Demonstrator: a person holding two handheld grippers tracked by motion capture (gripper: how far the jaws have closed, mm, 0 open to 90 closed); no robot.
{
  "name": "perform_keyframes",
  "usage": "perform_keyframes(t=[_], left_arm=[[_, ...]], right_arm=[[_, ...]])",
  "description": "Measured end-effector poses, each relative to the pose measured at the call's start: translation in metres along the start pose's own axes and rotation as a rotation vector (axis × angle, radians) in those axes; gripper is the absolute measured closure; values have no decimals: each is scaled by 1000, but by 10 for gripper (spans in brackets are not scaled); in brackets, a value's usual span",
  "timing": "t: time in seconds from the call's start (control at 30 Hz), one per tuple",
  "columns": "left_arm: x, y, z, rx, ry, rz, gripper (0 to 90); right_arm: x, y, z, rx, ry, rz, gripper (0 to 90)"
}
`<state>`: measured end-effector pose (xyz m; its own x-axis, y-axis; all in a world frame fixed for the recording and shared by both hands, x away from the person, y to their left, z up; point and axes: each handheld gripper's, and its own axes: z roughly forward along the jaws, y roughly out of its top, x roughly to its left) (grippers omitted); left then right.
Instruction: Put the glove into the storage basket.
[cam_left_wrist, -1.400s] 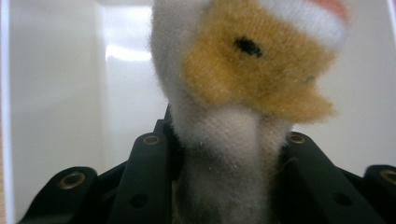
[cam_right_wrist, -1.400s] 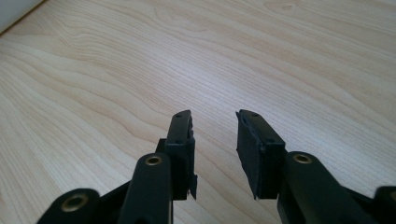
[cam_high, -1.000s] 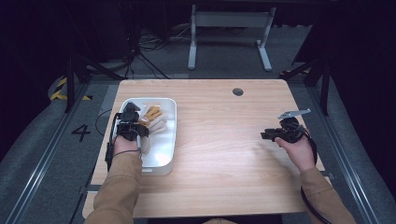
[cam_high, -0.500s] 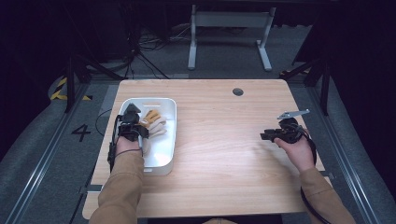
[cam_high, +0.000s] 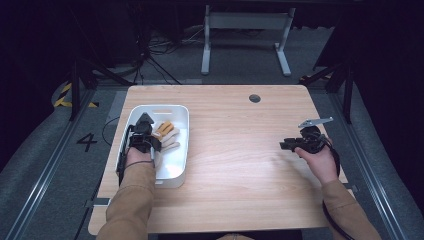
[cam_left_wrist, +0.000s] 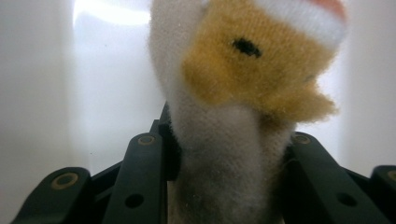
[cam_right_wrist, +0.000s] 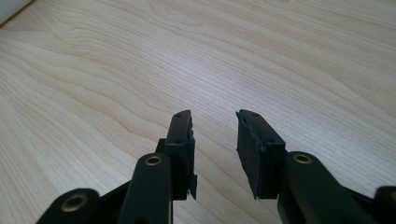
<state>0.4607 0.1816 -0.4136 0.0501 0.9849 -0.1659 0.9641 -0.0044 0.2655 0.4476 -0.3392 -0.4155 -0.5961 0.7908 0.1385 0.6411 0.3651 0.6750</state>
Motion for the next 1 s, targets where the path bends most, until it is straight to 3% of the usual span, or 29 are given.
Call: perform_keyframes(t=[0.07, 0.2, 0.33, 0.5, 0.77, 0.87, 0.93, 1.0], left_arm=[[0, 0, 1, 9, -14, -1, 618], [0, -1, 3, 17, -61, -12, 431], [2, -2, 0, 41, -98, -9, 334], [-1, -4, -3, 64, -93, 14, 224], [-14, -5, -7, 68, -77, 37, 208], [-15, -6, -4, 118, -47, 52, 221], [-14, -7, -5, 120, -39, 55, 221], [-13, -8, -9, 87, -39, 53, 223]], right_arm=[[0, 0, 0, 0, -1, 4, 657], [-1, 0, 0, -4, 0, 3, 656], [-1, 0, -2, -7, 2, 5, 655], [-1, 0, -2, -9, -1, 6, 652], [-1, 0, -2, -9, 1, 3, 651], [-1, 0, -2, -9, 2, 1, 651], [-1, 0, -2, -9, 2, 2, 651], [-1, 0, -3, -10, 6, 0, 650]])
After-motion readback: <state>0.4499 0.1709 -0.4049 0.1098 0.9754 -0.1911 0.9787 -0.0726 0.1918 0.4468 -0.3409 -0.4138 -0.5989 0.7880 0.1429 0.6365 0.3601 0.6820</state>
